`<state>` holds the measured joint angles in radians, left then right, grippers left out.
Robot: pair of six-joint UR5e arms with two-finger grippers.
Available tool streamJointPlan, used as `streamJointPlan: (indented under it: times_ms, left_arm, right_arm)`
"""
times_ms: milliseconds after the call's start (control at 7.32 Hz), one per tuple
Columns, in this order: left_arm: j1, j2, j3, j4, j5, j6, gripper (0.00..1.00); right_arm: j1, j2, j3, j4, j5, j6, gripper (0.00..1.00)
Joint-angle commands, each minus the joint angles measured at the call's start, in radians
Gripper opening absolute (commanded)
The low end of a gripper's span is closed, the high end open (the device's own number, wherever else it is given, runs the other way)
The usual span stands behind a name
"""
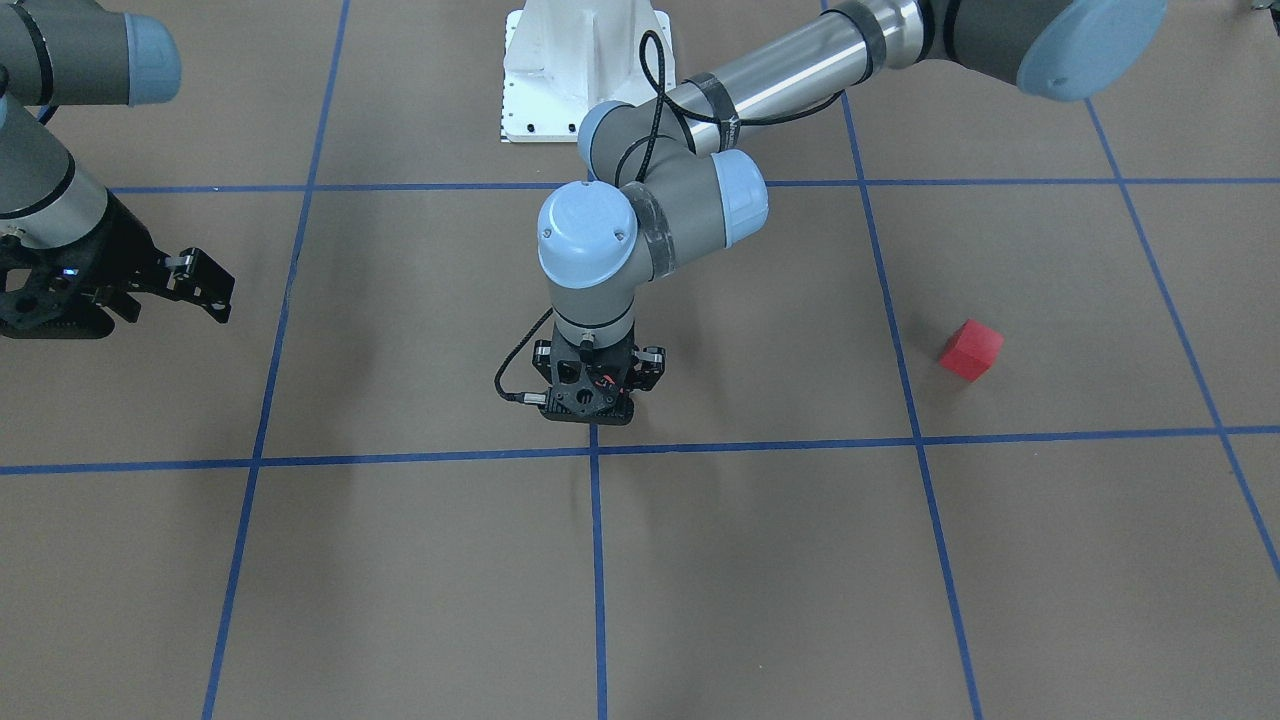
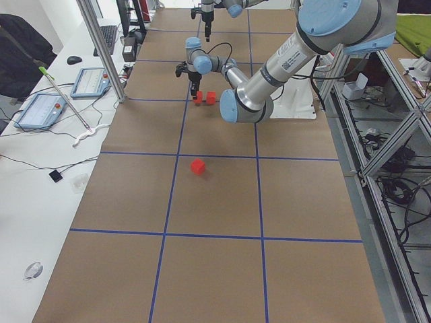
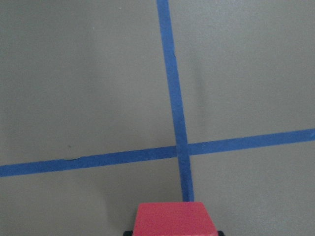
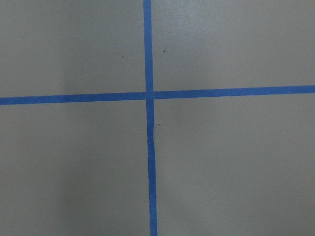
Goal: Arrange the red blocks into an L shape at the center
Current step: 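Carry the red cube with the left gripper beside the center cube, farther from the robot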
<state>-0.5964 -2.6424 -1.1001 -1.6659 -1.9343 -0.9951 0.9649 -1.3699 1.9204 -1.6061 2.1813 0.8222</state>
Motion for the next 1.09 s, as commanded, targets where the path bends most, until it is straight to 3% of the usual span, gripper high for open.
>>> streamJointPlan:
  times_ms: [0,956]
  left_arm:
    - [0.007,-0.002,0.005,0.000,0.000,-0.004,0.00]
    - [0.024,-0.002,0.005,0.002,0.000,-0.027,0.00]
  right_arm:
    - [0.000,0.000,-0.001,0.000,0.000,0.000,1.00]
    - [-0.002,0.000,-0.001,0.000,0.000,-0.001,1.00]
